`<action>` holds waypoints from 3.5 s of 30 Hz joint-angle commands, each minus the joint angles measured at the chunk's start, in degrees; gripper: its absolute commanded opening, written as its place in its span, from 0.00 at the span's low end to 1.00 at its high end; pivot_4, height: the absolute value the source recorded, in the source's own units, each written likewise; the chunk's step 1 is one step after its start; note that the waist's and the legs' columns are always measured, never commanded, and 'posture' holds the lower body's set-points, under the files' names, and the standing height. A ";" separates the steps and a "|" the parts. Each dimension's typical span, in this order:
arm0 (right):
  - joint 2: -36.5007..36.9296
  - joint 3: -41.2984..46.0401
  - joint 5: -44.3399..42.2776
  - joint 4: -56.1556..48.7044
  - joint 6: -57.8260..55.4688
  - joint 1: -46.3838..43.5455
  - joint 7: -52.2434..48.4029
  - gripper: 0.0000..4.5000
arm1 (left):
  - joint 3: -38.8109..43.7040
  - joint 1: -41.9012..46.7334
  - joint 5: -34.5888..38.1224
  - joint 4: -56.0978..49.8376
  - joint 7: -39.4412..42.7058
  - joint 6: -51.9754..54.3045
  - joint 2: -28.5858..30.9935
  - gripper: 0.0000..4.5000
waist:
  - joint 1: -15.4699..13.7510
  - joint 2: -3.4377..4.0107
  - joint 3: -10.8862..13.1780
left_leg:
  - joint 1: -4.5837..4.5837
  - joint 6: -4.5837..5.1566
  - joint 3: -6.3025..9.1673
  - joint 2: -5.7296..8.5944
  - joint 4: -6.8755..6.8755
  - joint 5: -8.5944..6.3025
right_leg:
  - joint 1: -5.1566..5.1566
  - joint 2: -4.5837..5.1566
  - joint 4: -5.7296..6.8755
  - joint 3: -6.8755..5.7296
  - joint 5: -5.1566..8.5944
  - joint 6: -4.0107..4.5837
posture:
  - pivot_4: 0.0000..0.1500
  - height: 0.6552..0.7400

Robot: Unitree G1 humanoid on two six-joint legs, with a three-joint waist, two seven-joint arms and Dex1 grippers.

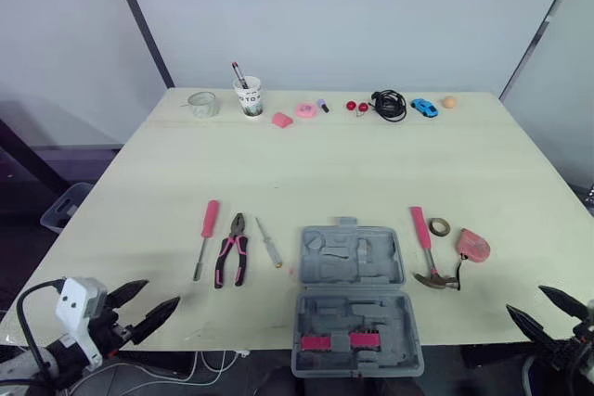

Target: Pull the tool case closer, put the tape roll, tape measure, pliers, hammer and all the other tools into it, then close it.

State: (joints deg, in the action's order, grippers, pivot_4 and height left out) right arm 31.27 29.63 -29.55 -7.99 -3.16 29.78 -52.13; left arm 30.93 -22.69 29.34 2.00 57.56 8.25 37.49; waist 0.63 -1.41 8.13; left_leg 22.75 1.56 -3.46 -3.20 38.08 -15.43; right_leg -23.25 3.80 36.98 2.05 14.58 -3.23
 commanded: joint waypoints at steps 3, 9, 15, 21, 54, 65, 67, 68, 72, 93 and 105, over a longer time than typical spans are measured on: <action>1.80 0.00 -2.60 -3.59 -2.40 -1.13 -1.53 0.99 | -0.69 0.38 0.89 -5.81 -1.96 1.25 -0.89 0.99 | -0.02 -0.01 0.00 | 0.00 0.00 -0.01 0.00 0.00 0.00 | 0.00 -0.02 0.00 0.01 0.00 0.00 | 1.00 1.00; 3.16 -1.56 -3.54 -6.12 -5.17 -3.91 -1.95 0.99 | -3.37 2.46 0.75 -11.11 -6.01 4.02 -2.59 0.99 | -0.06 -0.02 -0.02 | 0.00 0.01 0.00 0.02 0.02 0.01 | 0.03 -0.10 0.00 0.02 -0.01 -0.01 | 1.00 1.00; 4.71 -4.43 -3.74 -5.84 -5.50 -7.37 -5.54 0.99 | -6.07 3.33 -0.43 -16.36 -11.36 6.78 -3.95 0.99 | -0.04 -0.03 -0.02 | -0.02 0.02 0.02 0.05 0.03 0.01 | 0.13 -0.21 0.00 0.01 -0.01 -0.02 | 1.00 1.00; 5.10 -6.86 -3.55 -4.33 -4.19 -10.50 -9.27 0.99 | -7.61 3.61 -1.12 -21.39 -15.70 10.29 -3.73 0.99 | -0.02 -0.03 -0.01 | -0.03 0.03 0.03 0.12 0.06 0.02 | 0.16 -0.32 0.00 0.01 -0.01 -0.02 | 1.00 1.00; 21.30 -49.11 35.10 21.59 -9.57 -64.11 -18.85 0.99 | -22.21 25.42 6.85 -18.45 14.43 10.78 6.71 0.99 | 0.03 0.20 0.19 | 0.02 0.03 -0.20 0.05 0.20 0.03 | 0.16 -0.75 0.01 0.19 -0.05 0.02 | 1.00 1.00; 16.61 -56.87 45.45 37.84 1.24 -74.88 -22.18 0.99 | -22.76 27.14 10.59 -22.58 14.06 14.19 6.62 0.99 | 0.16 0.23 0.22 | 0.01 0.03 -0.23 0.05 0.23 0.03 | 0.15 -0.76 0.05 0.22 -0.07 0.01 | 1.00 1.00; 15.73 -57.76 47.15 40.31 2.54 -76.13 -22.30 0.99 | -22.98 27.18 11.00 -23.55 13.78 14.56 6.41 0.99 | 0.16 0.23 0.23 | 0.01 0.02 -0.22 0.05 0.23 0.03 | 0.15 -0.77 0.05 0.22 -0.06 0.01 | 1.00 1.00; 15.36 -58.20 47.88 41.48 2.83 -76.67 -22.54 0.99 | -23.05 27.30 11.28 -24.11 13.51 14.81 6.27 0.99 | 0.17 0.24 0.23 | 0.01 0.02 -0.23 0.05 0.23 0.03 | 0.15 -0.77 0.05 0.22 -0.06 0.01 | 1.00 1.00; 13.38 -59.13 50.23 46.07 4.51 -78.81 -22.04 0.99 | -23.31 27.58 11.37 -24.94 12.84 15.11 5.89 0.99 | 0.15 0.26 0.24 | 0.01 0.02 -0.24 0.05 0.23 0.04 | 0.15 -0.77 0.05 0.24 -0.06 0.01 | 1.00 1.00; 9.27 -58.78 54.05 56.71 8.89 -83.54 -21.42 0.04 | -23.54 26.25 10.76 -25.75 11.78 13.42 5.10 1.00 | 0.26 0.32 0.28 | -0.03 0.01 -0.28 0.05 0.25 0.04 | 0.16 -0.78 0.10 0.28 -0.19 -0.18 | 1.00 1.00; 19.07 -56.08 51.32 33.12 1.46 -78.05 -33.00 0.04 | -24.39 26.85 10.10 -24.99 12.07 11.53 4.36 1.00 | 0.26 0.50 0.39 | -0.04 0.01 -0.24 0.03 0.23 0.04 | 0.15 -0.81 0.11 0.27 -0.19 -0.19 | 1.00 1.00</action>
State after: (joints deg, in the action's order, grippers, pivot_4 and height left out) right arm 49.71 -28.07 22.85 29.29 -0.05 -48.65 -83.60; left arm 6.19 3.82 39.48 -21.83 69.58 20.85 42.01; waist 0.89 -0.91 8.52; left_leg 22.71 1.57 -3.71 -3.19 38.31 -15.39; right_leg -23.10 2.98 37.08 2.33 14.39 -3.43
